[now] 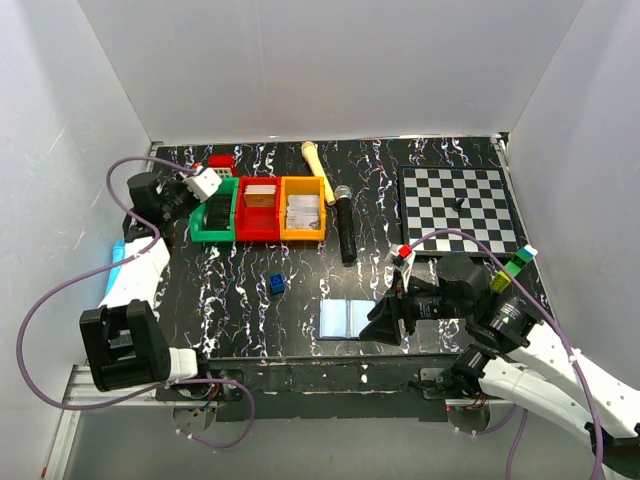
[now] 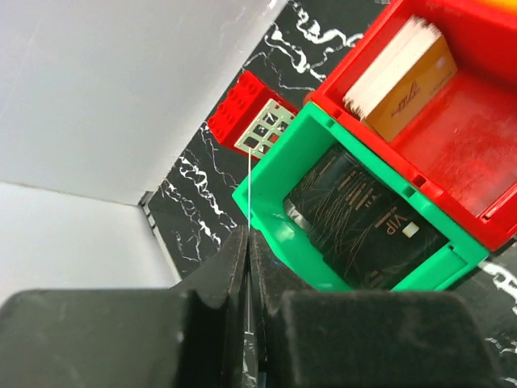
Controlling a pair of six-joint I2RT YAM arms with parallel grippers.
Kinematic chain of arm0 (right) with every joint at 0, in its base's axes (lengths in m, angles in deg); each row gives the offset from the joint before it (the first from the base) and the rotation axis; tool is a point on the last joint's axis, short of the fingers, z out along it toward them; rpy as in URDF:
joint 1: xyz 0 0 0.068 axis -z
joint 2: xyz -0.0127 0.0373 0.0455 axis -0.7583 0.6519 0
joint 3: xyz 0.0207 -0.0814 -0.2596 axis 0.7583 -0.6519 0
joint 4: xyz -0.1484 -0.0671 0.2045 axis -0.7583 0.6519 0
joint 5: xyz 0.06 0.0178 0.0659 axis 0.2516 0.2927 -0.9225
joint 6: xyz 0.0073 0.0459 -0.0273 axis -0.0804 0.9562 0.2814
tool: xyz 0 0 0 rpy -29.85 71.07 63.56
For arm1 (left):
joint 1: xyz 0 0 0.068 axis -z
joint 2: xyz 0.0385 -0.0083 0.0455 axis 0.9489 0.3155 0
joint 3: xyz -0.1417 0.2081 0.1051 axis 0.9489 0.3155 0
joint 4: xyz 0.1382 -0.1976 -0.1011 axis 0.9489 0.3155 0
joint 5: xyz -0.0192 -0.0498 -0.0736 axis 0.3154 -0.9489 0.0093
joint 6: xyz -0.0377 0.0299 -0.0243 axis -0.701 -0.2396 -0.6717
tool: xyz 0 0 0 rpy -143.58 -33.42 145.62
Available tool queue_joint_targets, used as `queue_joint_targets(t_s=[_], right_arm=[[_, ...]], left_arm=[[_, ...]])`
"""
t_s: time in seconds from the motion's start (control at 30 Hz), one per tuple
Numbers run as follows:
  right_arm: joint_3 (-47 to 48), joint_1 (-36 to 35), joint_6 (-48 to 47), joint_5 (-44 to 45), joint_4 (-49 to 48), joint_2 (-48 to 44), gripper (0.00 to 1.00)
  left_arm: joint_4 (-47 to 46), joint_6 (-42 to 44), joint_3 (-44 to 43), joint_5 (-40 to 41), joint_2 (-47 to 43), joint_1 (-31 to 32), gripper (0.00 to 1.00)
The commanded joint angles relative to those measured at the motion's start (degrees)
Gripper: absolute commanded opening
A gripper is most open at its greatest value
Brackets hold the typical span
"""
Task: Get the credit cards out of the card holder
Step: Move the storage box to the center of the board.
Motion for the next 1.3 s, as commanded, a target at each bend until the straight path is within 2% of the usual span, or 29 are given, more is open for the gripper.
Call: queue_joint_targets(t_s=[0.0,0.17,0.3,0.37,0.5,0.6,0.7,0.8,0.93,1.13,1.27], right_arm=[[-2.26,0.07,1.39,2.02,-4.69,-0.64,0.74],[0.89,0.07,0.69,6.33,-5.83,3.84,0.75],[5.9,0.07,2.0,15.01,-6.01,9.72,0.78],[8.79,0.07,3.06,19.67,-4.7,13.06,0.79],[15.83,0.51,3.32,28.81,0.13,19.74,0.83],[19.44,2.53,3.94,34.19,2.16,24.4,0.86],[21.38,6.56,6.04,33.33,1.11,28.79,0.87],[23.22,10.17,8.42,31.83,0.58,33.45,0.87],[25.42,10.88,7.55,34.01,-1.26,39.08,0.87],[38.15,12.55,6.23,34.89,2.16,52.17,0.86],[46.41,12.64,5.09,37.18,4.18,60.61,0.85]], left_arm=[[-13.71,-14.28,4.1,-8.66,-5.29,-2.38,0.0],[-27.42,-33.78,4.54,-9.38,-8.54,-1.25,0.0],[-32.0,-44.78,5.94,-5.34,-11.88,4.72,0.0],[-31.41,-48.48,7.96,-2.44,-14.34,9.63,0.0],[-22.47,-52.27,11.04,0.99,-20.92,17.29,0.0],[-14.29,-55.34,12.45,1.96,-27.07,20.46,0.0],[-5.24,-59.21,13.24,3.98,-33.31,21.26,0.0],[3.81,-61.23,14.38,2.77,-39.29,21.26,0.0],[11.56,-64.13,15.96,4.24,-44.83,24.24,0.0],[20.26,-73.97,16.32,13.29,-47.48,26.53,0.0],[25.45,-77.58,15.97,15.76,-48.0,27.24,0.0]])
